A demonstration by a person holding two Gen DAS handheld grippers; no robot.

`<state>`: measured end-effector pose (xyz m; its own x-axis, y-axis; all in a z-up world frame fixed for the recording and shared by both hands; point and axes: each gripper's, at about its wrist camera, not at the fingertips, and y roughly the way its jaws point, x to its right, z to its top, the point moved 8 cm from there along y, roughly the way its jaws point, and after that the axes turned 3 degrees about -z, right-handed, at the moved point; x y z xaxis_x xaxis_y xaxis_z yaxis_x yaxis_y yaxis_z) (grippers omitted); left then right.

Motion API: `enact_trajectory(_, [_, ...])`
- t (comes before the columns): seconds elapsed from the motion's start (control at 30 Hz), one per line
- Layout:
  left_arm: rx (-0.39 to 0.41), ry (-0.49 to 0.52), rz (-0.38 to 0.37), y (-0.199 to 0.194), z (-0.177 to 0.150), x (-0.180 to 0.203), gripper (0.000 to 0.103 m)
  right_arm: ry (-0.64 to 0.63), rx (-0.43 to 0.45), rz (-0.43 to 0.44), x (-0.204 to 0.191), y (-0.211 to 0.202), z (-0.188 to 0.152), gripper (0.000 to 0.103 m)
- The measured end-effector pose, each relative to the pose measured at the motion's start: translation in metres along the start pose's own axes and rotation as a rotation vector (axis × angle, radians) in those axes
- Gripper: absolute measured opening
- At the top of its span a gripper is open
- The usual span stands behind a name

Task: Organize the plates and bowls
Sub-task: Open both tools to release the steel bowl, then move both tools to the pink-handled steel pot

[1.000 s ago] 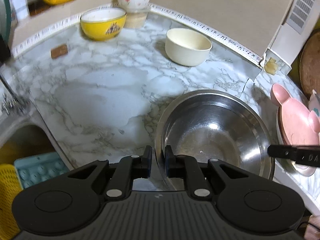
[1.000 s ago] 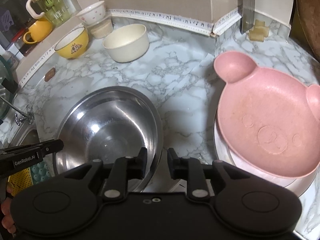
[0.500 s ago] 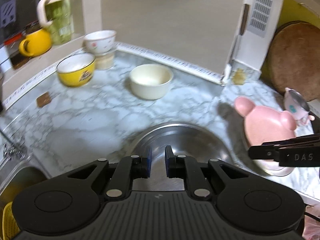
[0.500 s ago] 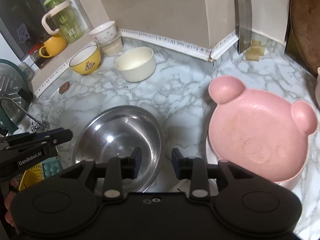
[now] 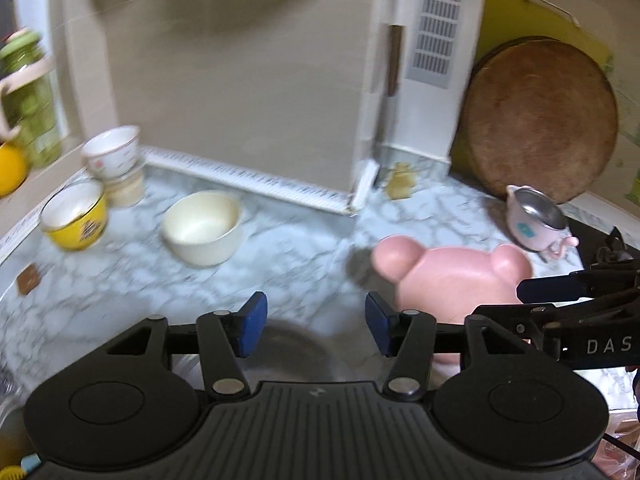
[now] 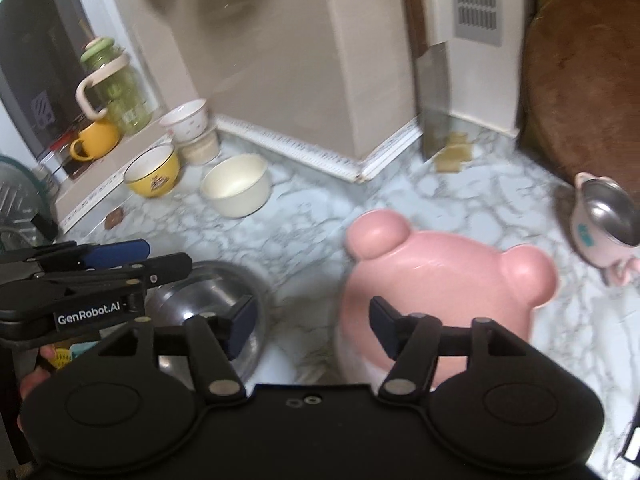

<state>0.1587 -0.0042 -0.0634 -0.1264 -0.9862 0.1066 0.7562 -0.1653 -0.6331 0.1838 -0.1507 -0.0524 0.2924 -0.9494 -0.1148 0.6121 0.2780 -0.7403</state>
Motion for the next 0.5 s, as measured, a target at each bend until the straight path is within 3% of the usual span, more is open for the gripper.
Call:
enact_trajectory(0.13, [0.007,0.042,-0.041,0.011,0.017,0.029,0.061,0.029,0.024,-0.036,0.03,-0.009,0.004,0.071])
enact_trajectory(0.27, [0.005,0.066,-0.076,0.029,0.032,0.058,0.075,0.06,0.049,-0.082,0.065,-0.017,0.01,0.081])
enact_trajectory(0.37, [-0.005,0.079,-0.094,0.042,0.043,0.079,0.076,0.078,0.068,-0.122,0.093,-0.024,0.014,0.089])
enact_trajectory(0.43, [-0.011,0.089,-0.117,0.052,0.049,0.095,0.076,0.086,0.082,-0.15,0.112,-0.028,0.016,0.101])
enact_trajectory(0.5, [-0.022,0.096,-0.137,0.062,0.055,0.11,0.076,0.096,0.098,-0.184,0.131,-0.031,0.018,0.103])
